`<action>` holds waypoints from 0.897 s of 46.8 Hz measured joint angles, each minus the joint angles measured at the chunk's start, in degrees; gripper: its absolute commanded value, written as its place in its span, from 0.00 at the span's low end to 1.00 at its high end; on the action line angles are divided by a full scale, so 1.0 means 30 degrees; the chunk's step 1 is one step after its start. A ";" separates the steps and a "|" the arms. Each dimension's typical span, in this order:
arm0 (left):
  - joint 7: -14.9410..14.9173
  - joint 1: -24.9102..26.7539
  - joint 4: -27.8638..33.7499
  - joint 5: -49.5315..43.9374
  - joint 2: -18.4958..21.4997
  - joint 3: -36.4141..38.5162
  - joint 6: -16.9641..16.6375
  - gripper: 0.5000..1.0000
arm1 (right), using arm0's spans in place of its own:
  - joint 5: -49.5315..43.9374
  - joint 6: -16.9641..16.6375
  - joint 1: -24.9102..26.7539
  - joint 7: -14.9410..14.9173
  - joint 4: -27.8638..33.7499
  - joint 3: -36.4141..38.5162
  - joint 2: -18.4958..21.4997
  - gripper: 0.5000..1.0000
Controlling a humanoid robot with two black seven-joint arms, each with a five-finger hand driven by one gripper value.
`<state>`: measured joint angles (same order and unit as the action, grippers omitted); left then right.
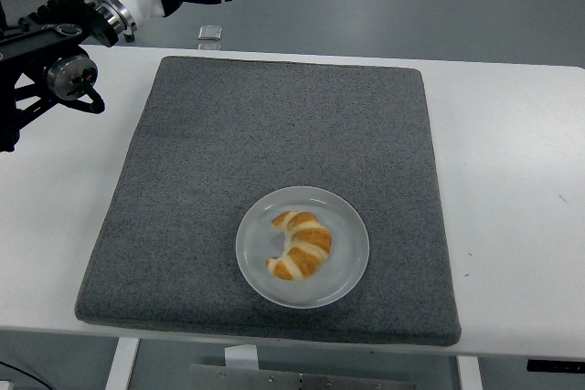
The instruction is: Place the bread on the plate
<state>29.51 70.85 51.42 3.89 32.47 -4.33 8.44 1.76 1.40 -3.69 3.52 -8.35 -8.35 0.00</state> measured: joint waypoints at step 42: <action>-0.4622 -0.3027 -0.2312 -0.9358 0.0601 -0.6071 -0.2114 0.99 | 0.0000 0.0000 0.0000 -0.0001 -0.0001 0.0000 0.0000 0.86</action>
<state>15.64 61.77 44.48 -24.18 34.27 -22.55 2.10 1.76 1.41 -3.69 3.51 -8.35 -8.35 0.00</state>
